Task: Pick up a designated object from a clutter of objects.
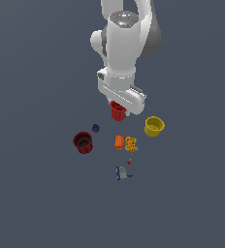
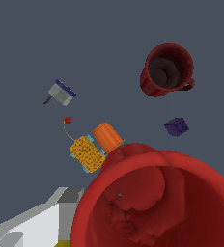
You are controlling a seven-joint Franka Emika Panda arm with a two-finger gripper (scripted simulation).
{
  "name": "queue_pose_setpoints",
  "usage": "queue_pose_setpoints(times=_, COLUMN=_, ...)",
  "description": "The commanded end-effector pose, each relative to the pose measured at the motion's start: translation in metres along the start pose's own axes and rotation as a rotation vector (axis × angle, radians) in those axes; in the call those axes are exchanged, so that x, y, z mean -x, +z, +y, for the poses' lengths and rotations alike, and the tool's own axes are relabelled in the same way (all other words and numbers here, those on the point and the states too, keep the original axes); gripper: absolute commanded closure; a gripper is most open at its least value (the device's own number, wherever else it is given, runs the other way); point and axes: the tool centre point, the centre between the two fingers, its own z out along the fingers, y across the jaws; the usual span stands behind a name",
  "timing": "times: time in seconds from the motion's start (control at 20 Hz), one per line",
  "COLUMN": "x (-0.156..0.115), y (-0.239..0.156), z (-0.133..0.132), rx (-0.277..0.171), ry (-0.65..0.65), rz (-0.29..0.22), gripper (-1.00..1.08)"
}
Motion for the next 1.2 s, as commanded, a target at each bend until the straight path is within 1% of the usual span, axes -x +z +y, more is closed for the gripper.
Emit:
queue_pose_setpoints(times=0.0, x=0.005, y=-0.024, z=-0.007, rx=0.0, ry=0.0, rz=0.0, gripper=1.08)
queue_pose_setpoints(times=0.7, x=0.031, y=-0.153, z=-0.051, rx=0.001, ry=-0.001, rz=-0.005, gripper=1.08)
queue_pose_setpoints(times=0.95, x=0.036, y=-0.185, z=-0.063, rx=0.002, ry=-0.001, rz=-0.007, gripper=1.08)
queue_pose_setpoints(times=1.15, x=0.038, y=-0.202, z=-0.07, rx=0.002, ry=-0.001, rz=-0.008, gripper=1.08)
